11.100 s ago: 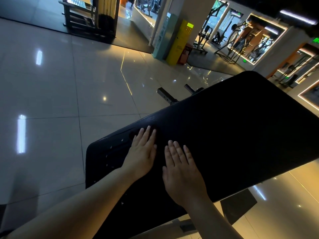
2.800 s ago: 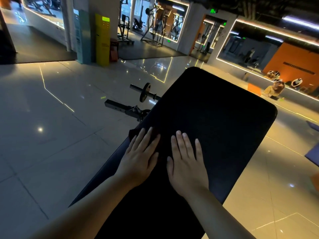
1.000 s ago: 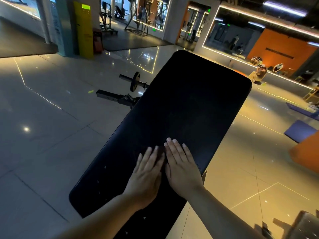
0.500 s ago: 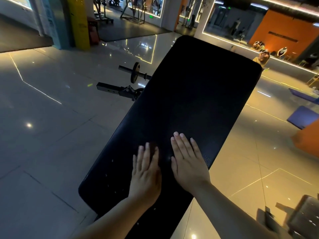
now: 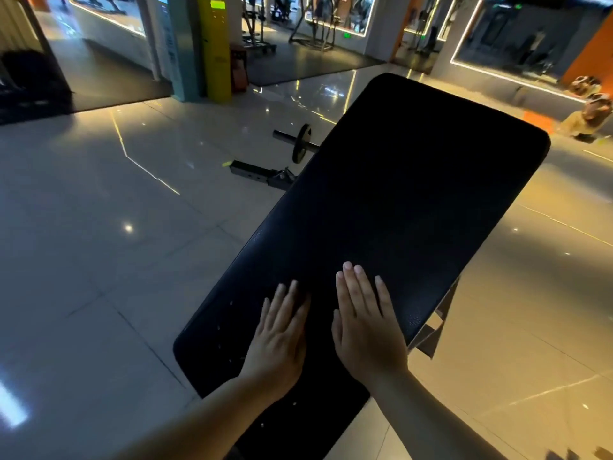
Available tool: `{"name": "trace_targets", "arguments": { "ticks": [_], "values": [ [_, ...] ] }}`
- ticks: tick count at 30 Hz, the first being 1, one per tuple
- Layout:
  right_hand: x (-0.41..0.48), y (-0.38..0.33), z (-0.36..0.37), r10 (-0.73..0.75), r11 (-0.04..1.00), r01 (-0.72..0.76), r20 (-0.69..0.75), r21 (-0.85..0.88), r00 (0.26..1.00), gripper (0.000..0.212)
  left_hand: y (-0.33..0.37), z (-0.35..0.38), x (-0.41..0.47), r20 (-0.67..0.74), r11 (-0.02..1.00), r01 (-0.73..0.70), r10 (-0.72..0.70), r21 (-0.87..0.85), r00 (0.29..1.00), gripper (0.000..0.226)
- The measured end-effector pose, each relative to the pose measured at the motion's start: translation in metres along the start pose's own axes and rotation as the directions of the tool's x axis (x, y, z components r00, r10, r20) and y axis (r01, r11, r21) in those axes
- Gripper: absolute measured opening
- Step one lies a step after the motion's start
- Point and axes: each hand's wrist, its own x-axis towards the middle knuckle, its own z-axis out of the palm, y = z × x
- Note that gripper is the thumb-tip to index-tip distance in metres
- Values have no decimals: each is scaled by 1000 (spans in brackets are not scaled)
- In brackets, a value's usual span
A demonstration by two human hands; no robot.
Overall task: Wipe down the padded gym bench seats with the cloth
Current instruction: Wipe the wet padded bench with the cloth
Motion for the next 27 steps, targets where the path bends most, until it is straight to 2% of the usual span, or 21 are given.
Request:
{"name": "trace_targets", "arguments": {
  "ticks": [2, 4, 5, 7, 8, 11, 15, 18, 20, 22, 24, 27],
  "values": [
    [-1, 2, 1, -24, 999, 24, 0, 22, 1000, 60, -4, 11, -20, 55, 986, -132, 126, 105, 990, 61],
    [-1, 4, 1, -50, 998, 51, -13, 33, 999, 59, -8, 18, -38, 83, 976, -143, 131, 165, 988, 63],
    [0, 5, 2, -58, 998, 59, -20, 39, 998, 58, -10, 19, -43, 73, 985, -85, 74, 152, 995, 63],
    [0, 4, 2, -57, 997, 59, -30, 55, 998, 58, -12, 14, -41, -39, 993, 110, -108, 52, 993, 61],
    [0, 4, 2, -52, 997, 54, -30, 61, 998, 58, -14, 9, -37, -15, 980, 200, -200, -16, 980, 61],
    [-2, 3, 2, -56, 996, 57, -22, 66, 998, 57, -17, 3, -13, -50, 957, 264, -271, -118, 961, 60],
    [-5, 4, 3, -66, 996, 67, -28, 50, 997, 56, -3, -8, 0, 0, 981, 164, -164, -106, 986, 59],
    [-4, -15, 2, 19, 996, -17, -14, 89, 1000, 57, -17, -4, -10, 44, 999, -12, 10, 35, 999, 64],
    [-4, -37, 6, 38, 995, -39, 18, 87, 999, 58, -39, 1, -11, 4, 986, -70, 71, 151, 998, 65],
    [-5, -53, 10, 52, 997, -54, 42, 63, 998, 60, -52, -2, -4, -5, 992, -17, 17, 123, 1000, 62],
    [-4, -56, 11, 76, 996, -78, 59, 36, 995, 60, -49, -6, 7, 23, 998, 56, -56, -12, 998, 60],
    [-4, -57, 12, 85, 996, -85, 68, -9, 994, 60, -35, -3, 12, -17, 989, 92, -94, -119, 995, 63]
  ]
}}
